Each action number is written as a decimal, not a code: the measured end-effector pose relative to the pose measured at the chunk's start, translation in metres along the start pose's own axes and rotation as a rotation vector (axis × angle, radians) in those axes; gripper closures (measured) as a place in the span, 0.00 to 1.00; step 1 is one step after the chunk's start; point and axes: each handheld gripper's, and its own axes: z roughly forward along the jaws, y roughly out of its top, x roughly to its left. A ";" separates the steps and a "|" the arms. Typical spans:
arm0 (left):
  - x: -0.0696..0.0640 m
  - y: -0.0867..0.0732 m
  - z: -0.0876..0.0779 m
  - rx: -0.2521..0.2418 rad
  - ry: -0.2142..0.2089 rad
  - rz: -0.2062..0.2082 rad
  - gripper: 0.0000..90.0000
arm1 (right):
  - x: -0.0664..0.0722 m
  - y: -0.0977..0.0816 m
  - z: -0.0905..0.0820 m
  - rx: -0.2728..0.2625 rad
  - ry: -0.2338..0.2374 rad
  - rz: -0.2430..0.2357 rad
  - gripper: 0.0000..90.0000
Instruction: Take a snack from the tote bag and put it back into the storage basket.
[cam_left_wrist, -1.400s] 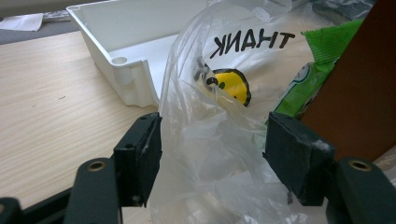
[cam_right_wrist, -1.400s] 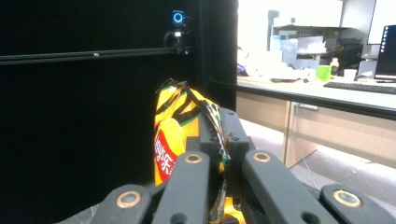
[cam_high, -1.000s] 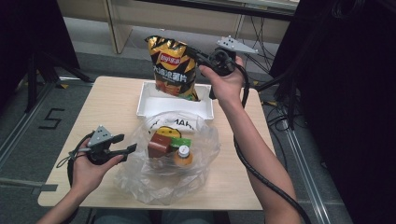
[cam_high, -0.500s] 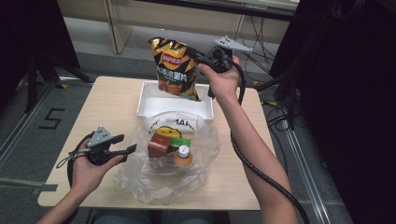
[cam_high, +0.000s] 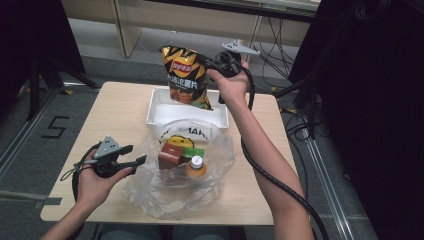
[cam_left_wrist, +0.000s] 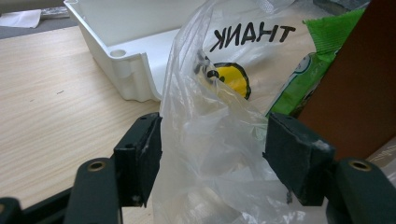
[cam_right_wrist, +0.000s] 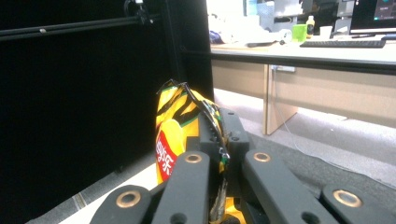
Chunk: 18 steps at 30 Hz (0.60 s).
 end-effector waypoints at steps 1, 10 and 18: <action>0.000 0.000 0.000 0.000 -0.001 0.000 0.40 | -0.001 -0.001 0.002 0.008 -0.006 0.003 1.00; 0.000 0.000 0.001 -0.001 -0.005 0.006 0.40 | -0.007 -0.008 0.013 0.034 -0.021 0.016 1.00; 0.000 -0.001 0.000 -0.001 -0.003 0.004 0.40 | -0.013 -0.016 0.023 0.061 -0.035 0.034 1.00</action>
